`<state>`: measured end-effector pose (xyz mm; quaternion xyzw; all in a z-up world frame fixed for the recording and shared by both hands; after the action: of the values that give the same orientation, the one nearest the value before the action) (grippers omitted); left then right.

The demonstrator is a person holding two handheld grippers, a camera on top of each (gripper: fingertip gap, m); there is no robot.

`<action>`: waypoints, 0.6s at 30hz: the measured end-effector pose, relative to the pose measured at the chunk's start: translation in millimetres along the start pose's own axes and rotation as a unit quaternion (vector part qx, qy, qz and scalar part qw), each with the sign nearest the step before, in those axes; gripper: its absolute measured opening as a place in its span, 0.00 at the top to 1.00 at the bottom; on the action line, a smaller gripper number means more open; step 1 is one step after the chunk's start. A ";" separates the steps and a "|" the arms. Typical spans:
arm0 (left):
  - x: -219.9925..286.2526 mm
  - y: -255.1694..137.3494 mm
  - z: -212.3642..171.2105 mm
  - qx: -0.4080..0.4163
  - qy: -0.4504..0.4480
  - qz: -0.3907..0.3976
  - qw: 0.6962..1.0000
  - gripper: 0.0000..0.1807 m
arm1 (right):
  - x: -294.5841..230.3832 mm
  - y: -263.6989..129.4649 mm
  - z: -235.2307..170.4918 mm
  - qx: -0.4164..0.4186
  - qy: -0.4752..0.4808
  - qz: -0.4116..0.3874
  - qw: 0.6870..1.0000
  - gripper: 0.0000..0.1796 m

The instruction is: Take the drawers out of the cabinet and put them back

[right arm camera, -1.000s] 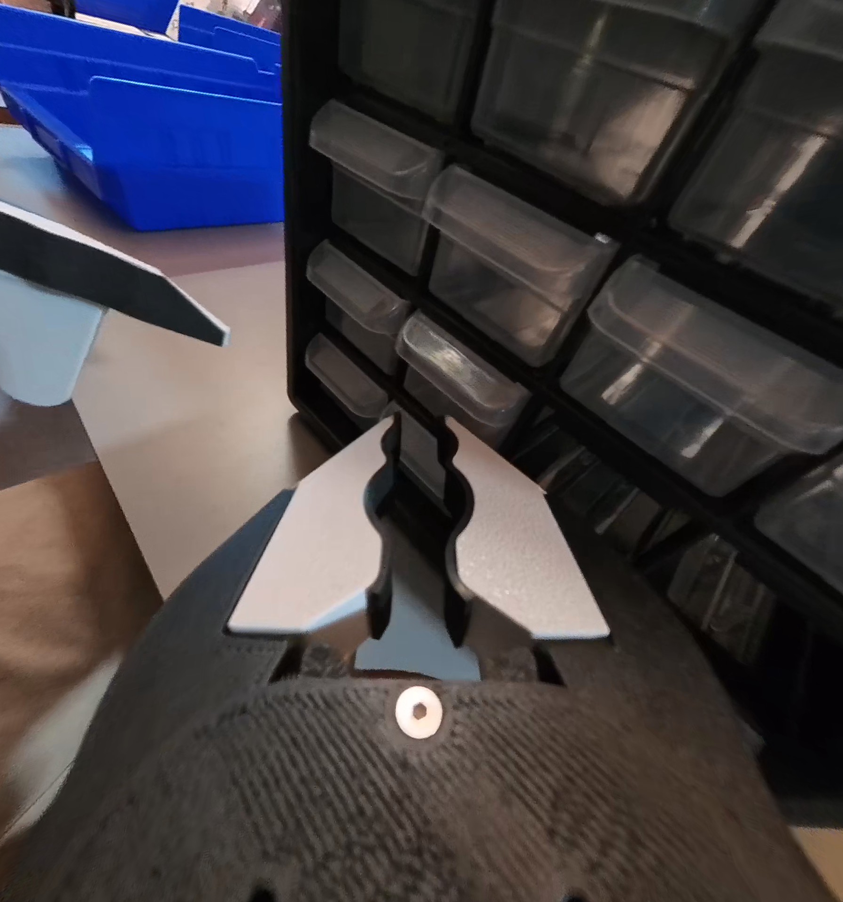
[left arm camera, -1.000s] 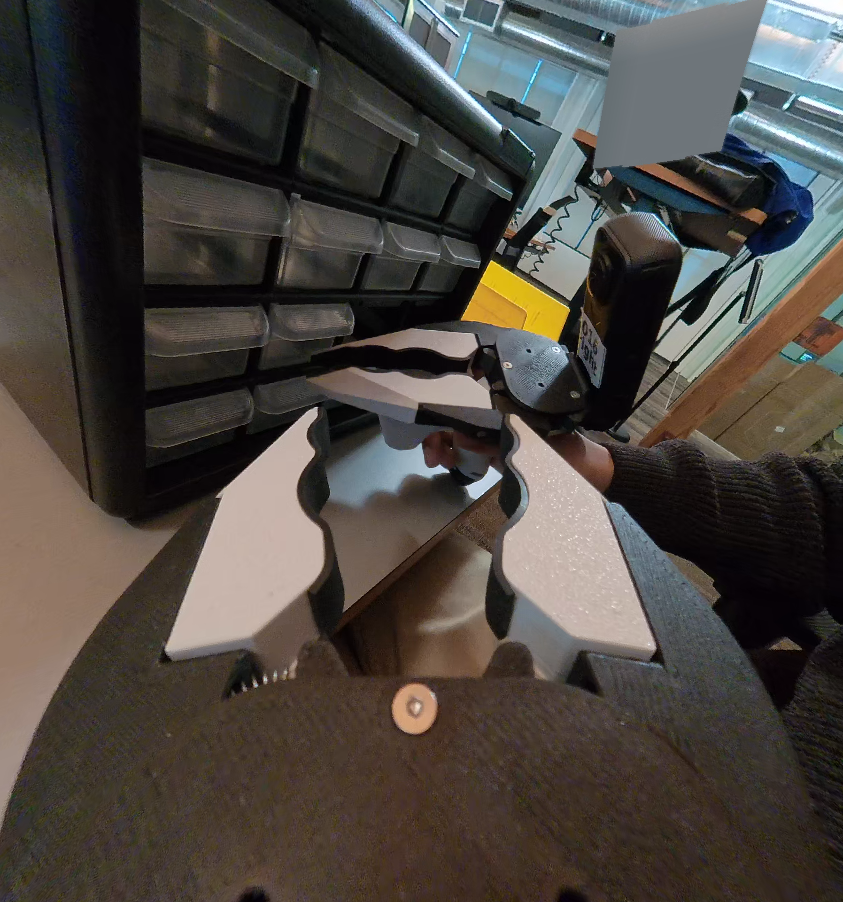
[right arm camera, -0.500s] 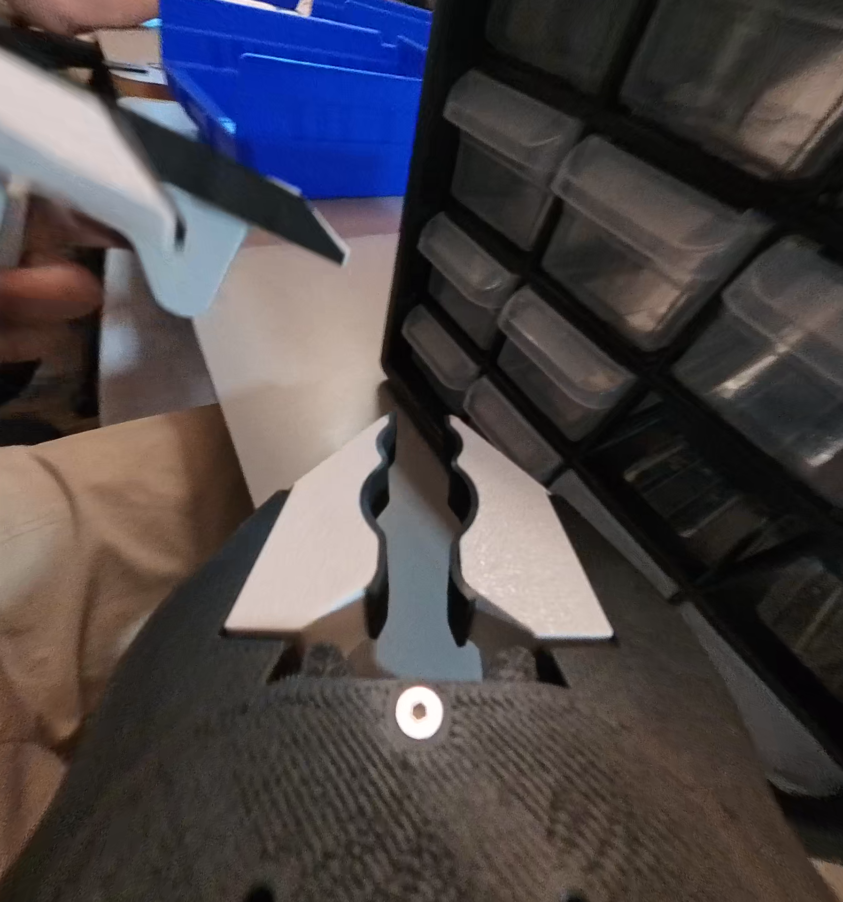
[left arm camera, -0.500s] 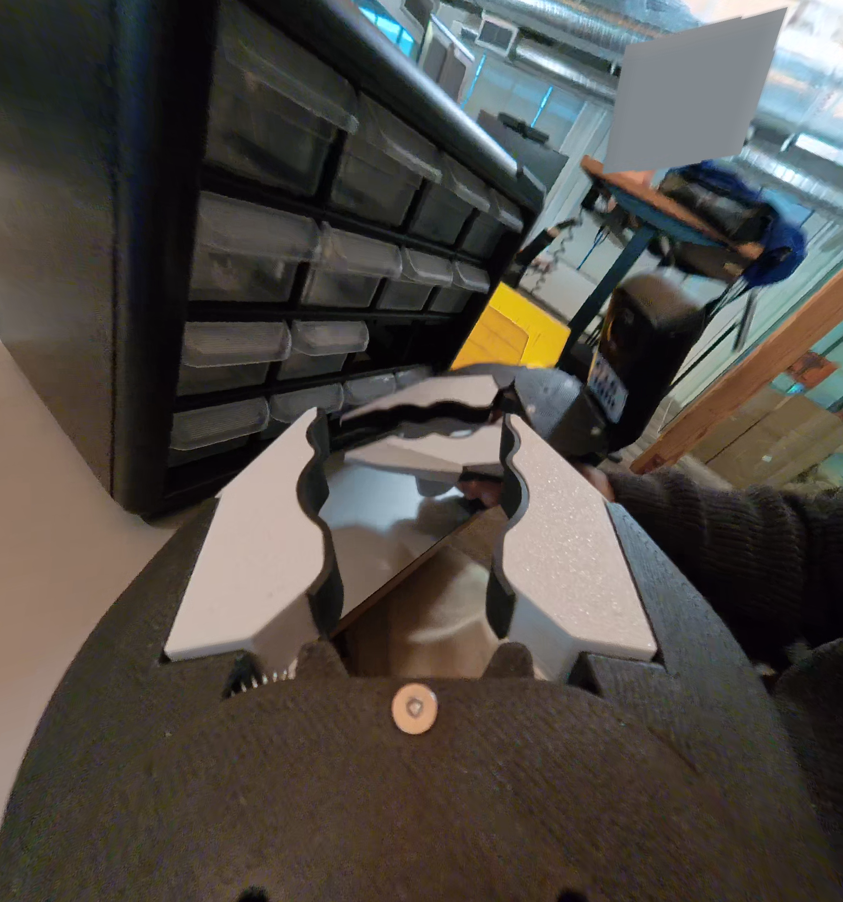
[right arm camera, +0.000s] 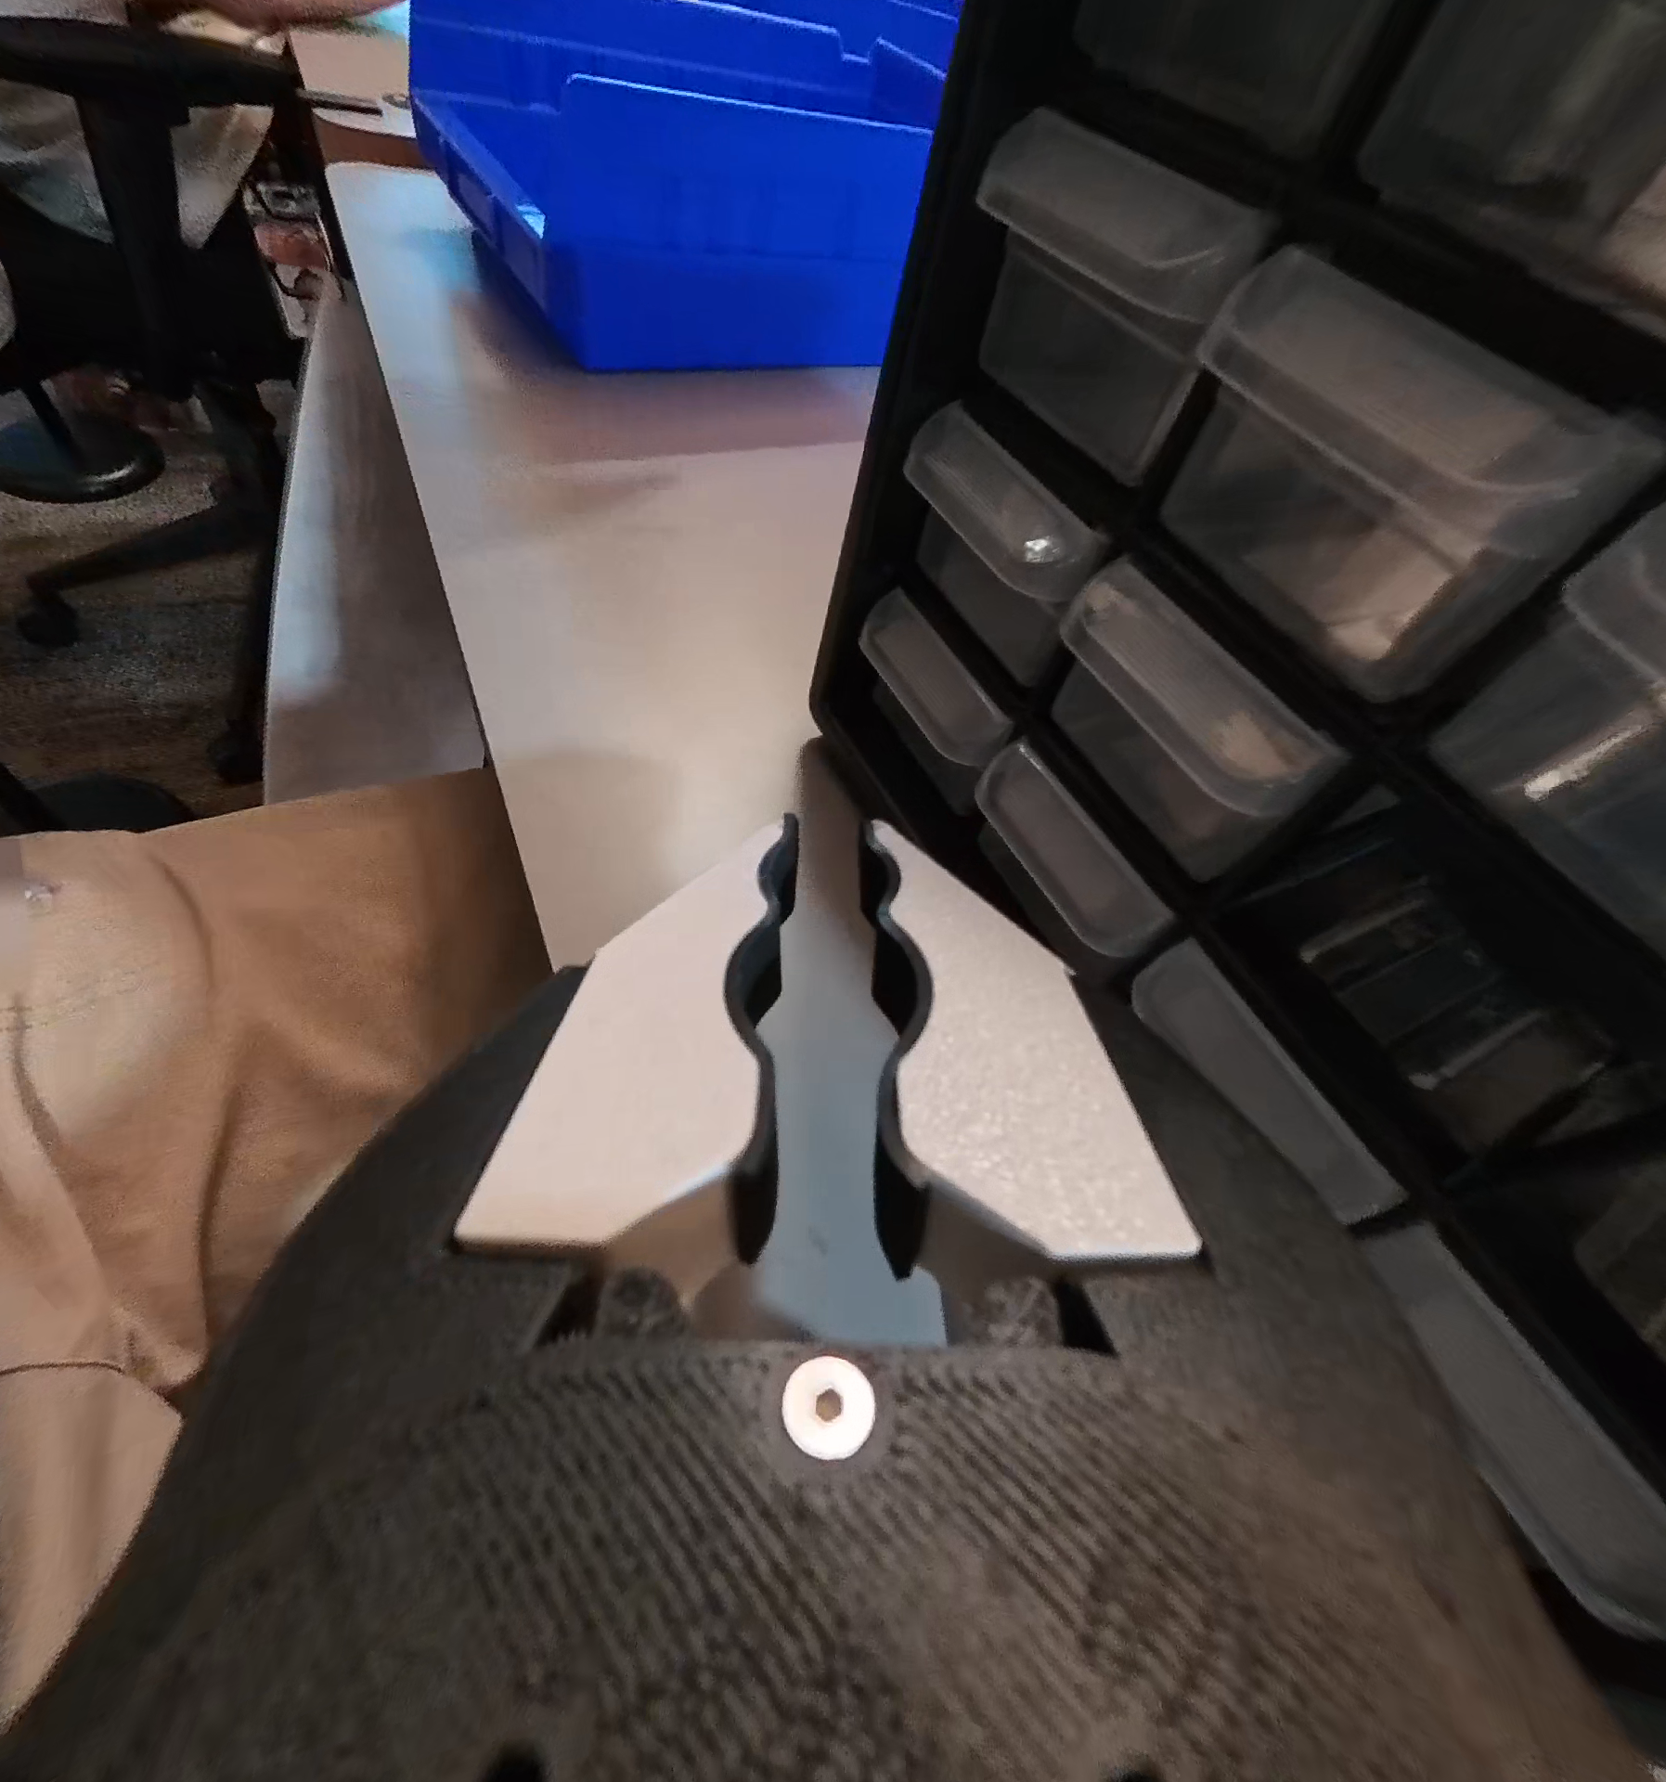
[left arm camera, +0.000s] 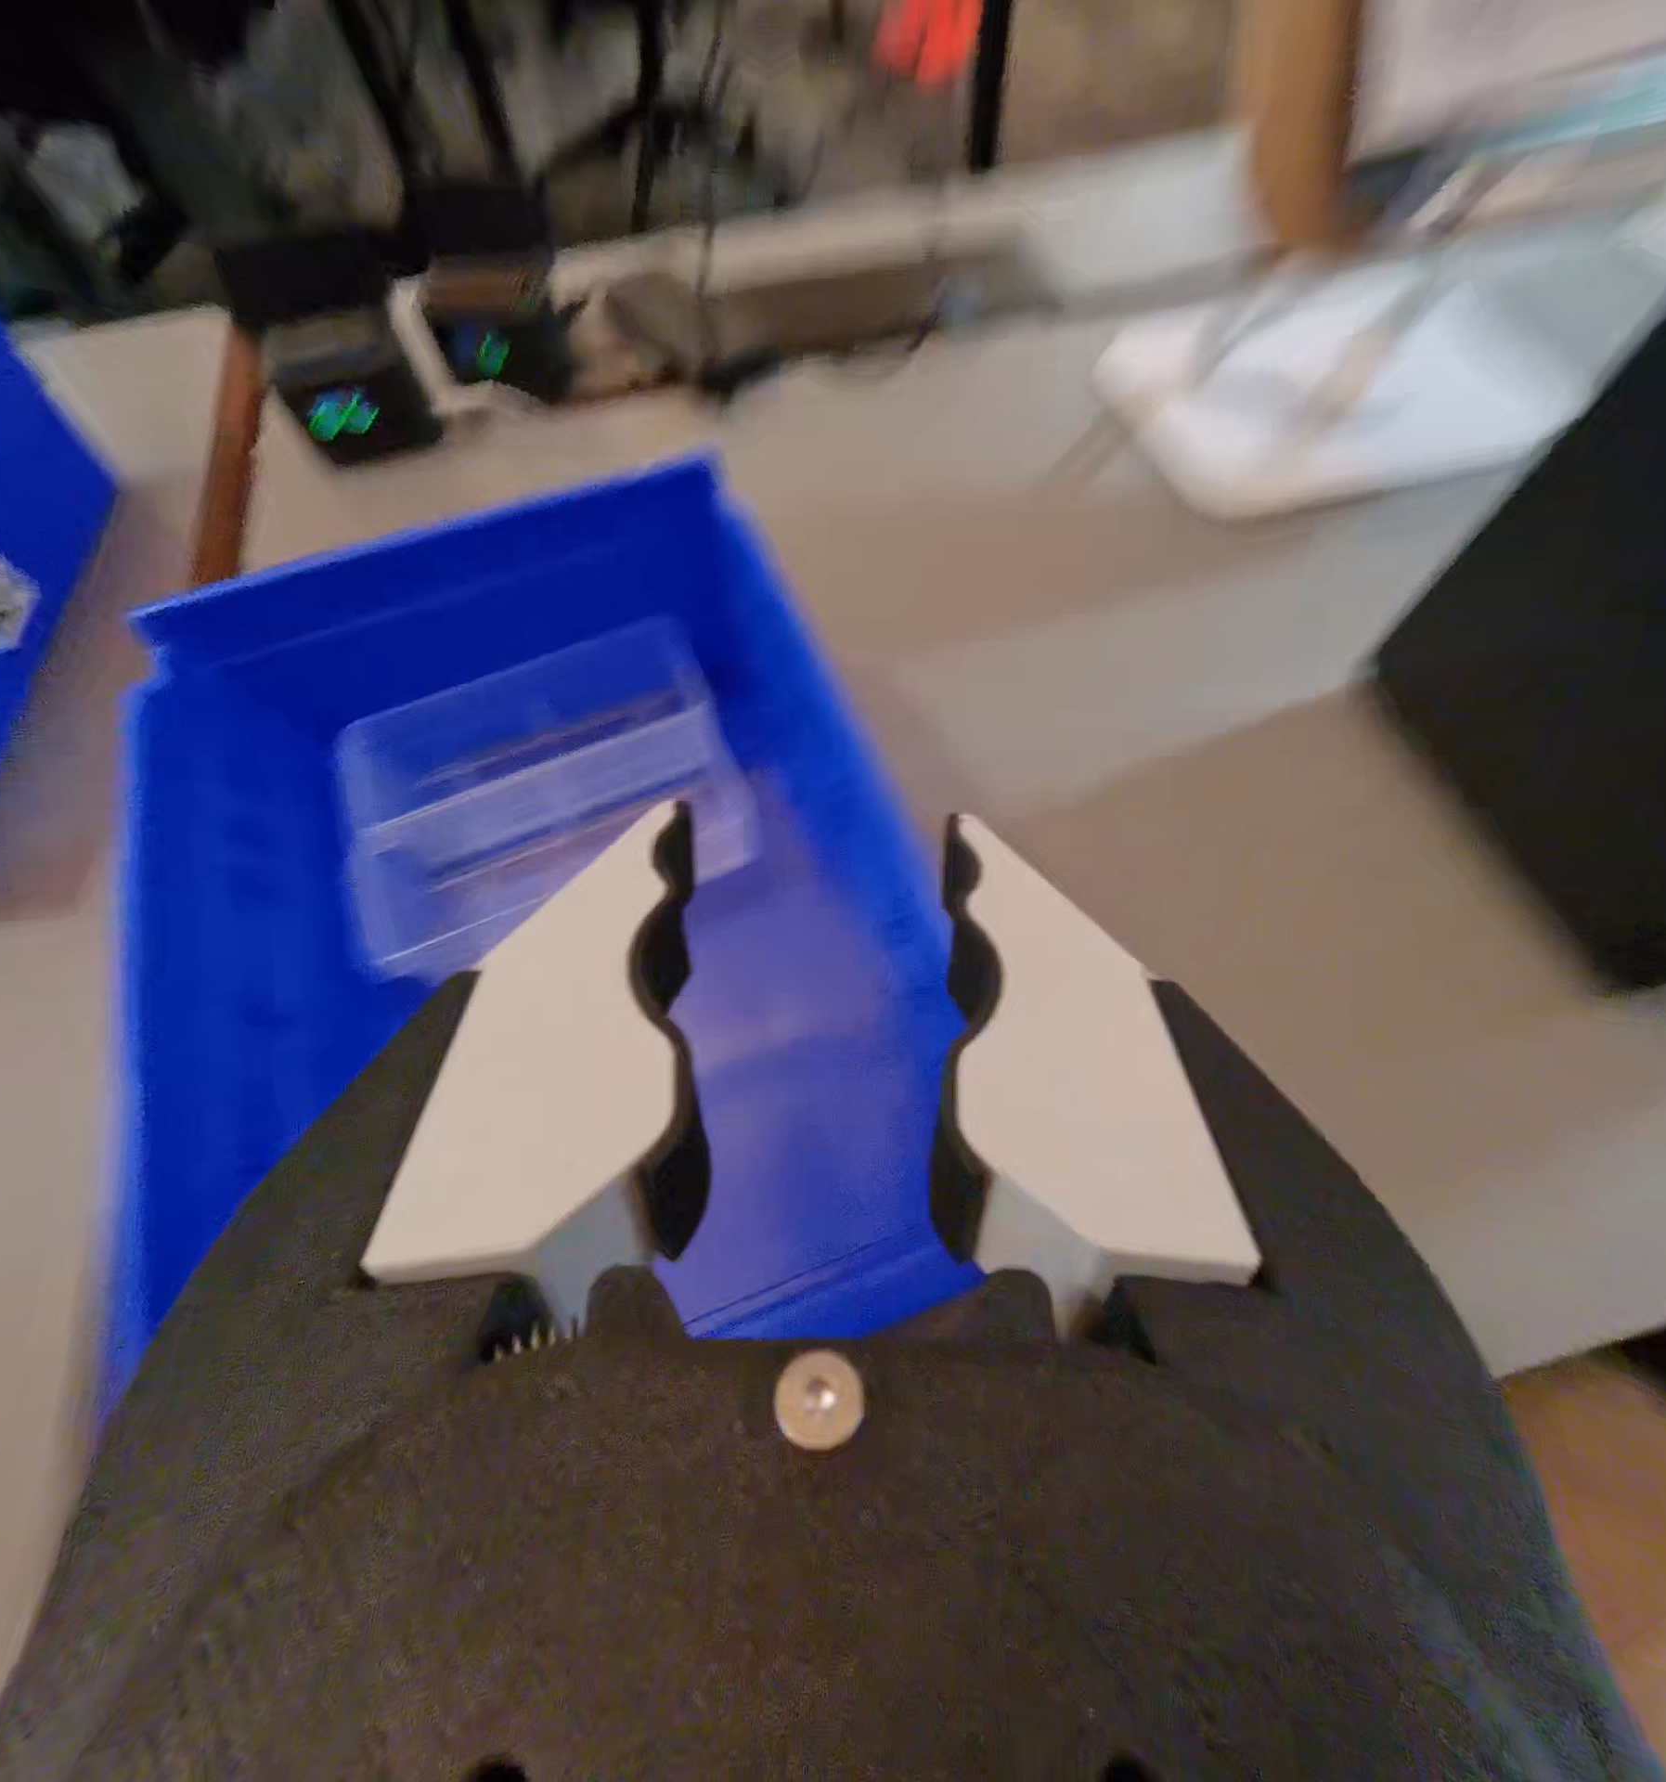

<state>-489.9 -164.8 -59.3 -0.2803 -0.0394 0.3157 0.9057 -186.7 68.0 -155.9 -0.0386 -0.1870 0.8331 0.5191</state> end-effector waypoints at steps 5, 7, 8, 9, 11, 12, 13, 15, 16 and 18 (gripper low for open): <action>-76.3 55.0 -71.8 -0.240 0.146 0.074 0.957 0.92 | -0.5 2.5 -2.4 -0.011 0.000 0.003 1.000 0.94; -83.0 72.1 -81.8 -0.257 0.183 0.074 0.946 0.91 | -0.3 2.9 -2.7 -0.013 0.000 0.002 1.000 0.94; -84.4 79.2 -82.9 -0.257 0.192 0.075 0.944 0.90 | -0.2 3.1 -3.0 -0.014 0.001 0.002 1.000 0.94; -85.2 85.4 -81.9 -0.252 0.197 0.077 0.944 0.88 | -0.3 3.6 -3.4 -0.016 0.001 0.003 1.000 0.94; -82.3 96.6 -80.1 -0.237 0.196 0.067 0.949 0.78 | -0.8 4.6 -4.5 -0.021 0.003 0.007 1.000 0.95; -82.2 100.4 -82.7 -0.241 0.199 0.065 0.948 0.77 | -1.1 5.2 -5.2 -0.024 0.004 0.010 1.000 0.95; -84.3 102.6 -87.6 -0.255 0.205 0.068 0.943 0.77 | -1.3 5.7 -5.7 -0.026 0.006 0.012 1.000 0.95; -88.7 103.5 -96.8 -0.276 0.218 0.077 0.933 0.80 | -1.5 6.0 -6.0 -0.027 0.008 0.016 0.999 0.95; -90.0 102.1 -97.6 -0.276 0.221 0.083 0.932 0.84 | -1.5 5.7 -5.7 -0.026 0.008 0.017 0.999 0.95; -84.1 95.8 -98.5 -0.278 0.207 0.063 0.936 0.94 | -1.6 4.6 -5.3 -0.024 0.007 0.017 1.000 0.95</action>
<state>-585.2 -200.6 -184.2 -0.5819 0.0806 0.2838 0.7578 -188.5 66.3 -162.7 -0.0602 -0.2021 0.8369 0.5051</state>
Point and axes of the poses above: each gripper's, where its closed fingertips meet, y out along the fingers, z out of its top, x = y × z across the jaws, the point moved 2 cm from there along -y, back along the fingers, and after that the axes turned 4 degrees about y, right-handed, at the moved point
